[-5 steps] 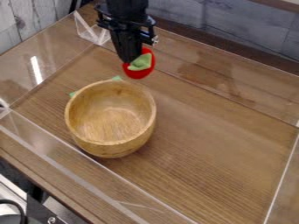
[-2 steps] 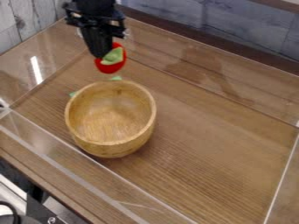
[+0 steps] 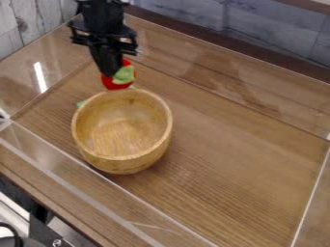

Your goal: Move the red fruit to the left

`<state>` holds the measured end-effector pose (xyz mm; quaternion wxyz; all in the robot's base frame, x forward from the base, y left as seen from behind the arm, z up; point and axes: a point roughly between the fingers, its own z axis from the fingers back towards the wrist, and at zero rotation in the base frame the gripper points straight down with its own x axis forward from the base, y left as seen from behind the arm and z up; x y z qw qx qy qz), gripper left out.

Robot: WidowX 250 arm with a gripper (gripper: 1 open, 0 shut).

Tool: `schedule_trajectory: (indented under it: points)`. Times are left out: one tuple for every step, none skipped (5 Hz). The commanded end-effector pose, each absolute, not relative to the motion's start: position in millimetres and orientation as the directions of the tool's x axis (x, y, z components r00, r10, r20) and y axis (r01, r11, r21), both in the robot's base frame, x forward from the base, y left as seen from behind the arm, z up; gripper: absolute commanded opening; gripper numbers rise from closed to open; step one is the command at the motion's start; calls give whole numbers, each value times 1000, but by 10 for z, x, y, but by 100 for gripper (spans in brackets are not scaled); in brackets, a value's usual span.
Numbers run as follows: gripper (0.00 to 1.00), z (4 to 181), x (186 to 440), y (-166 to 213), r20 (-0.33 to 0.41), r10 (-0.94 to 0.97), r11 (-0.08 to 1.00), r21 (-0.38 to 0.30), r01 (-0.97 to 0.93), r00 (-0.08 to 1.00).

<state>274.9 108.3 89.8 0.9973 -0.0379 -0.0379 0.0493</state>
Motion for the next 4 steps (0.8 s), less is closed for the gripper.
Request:
schedule_trajectory:
  points:
    - [0, 947, 2830, 976, 109, 138, 989, -64, -131, 984]
    - [0, 820, 2823, 1099, 103, 125, 991, -68, -118, 987]
    - [0, 712, 2804, 1221, 94, 112, 992, -72, -106, 989]
    - [0, 684, 2836, 1335, 85, 90, 994, -72, -84, 992]
